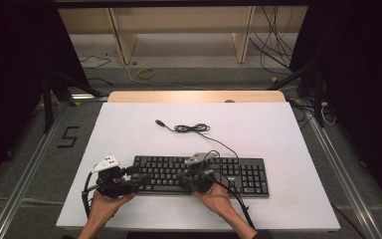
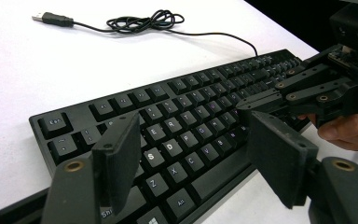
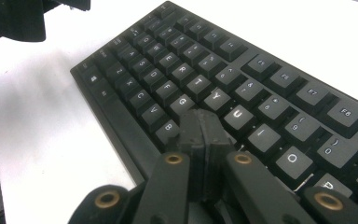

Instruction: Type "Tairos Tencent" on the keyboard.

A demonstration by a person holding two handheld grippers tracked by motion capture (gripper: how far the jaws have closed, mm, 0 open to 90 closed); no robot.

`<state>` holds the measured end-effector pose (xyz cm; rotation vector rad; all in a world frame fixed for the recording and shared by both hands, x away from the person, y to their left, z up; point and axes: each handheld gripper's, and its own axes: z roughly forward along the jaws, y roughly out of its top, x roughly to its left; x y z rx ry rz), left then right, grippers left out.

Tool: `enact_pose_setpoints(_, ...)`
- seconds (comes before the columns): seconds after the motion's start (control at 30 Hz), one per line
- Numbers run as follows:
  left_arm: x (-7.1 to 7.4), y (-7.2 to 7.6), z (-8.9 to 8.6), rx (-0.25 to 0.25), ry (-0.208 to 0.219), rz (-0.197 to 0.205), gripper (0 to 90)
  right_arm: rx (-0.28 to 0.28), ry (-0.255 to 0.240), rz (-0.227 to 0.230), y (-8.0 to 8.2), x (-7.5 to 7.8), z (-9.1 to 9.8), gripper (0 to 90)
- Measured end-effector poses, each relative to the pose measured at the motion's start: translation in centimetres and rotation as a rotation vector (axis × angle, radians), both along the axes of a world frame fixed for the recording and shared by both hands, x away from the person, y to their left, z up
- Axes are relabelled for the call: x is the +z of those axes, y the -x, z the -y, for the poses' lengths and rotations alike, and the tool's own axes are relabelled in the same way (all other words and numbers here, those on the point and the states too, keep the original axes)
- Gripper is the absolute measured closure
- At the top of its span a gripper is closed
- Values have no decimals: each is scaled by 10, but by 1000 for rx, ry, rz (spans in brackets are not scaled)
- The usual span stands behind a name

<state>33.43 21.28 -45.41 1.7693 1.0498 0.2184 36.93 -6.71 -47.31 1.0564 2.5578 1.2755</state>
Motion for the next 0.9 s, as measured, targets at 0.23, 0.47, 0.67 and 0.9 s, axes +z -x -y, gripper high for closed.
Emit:
enact_pose_setpoints(0.23,0,-1,0,4,2,0,348,1,-4,0,0,1,0,900)
enact_pose_setpoints(0.47,0,-2,0,6,-2,-2,348,3,-14,1,1,2,1,875)
enact_pose_setpoints(0.67,0,-3,0,8,-10,0,348,4,-34,8,2,5,3,808)
enact_pose_setpoints(0.9,1,-6,1,16,-14,-4,349,2,-47,10,3,8,6,757)
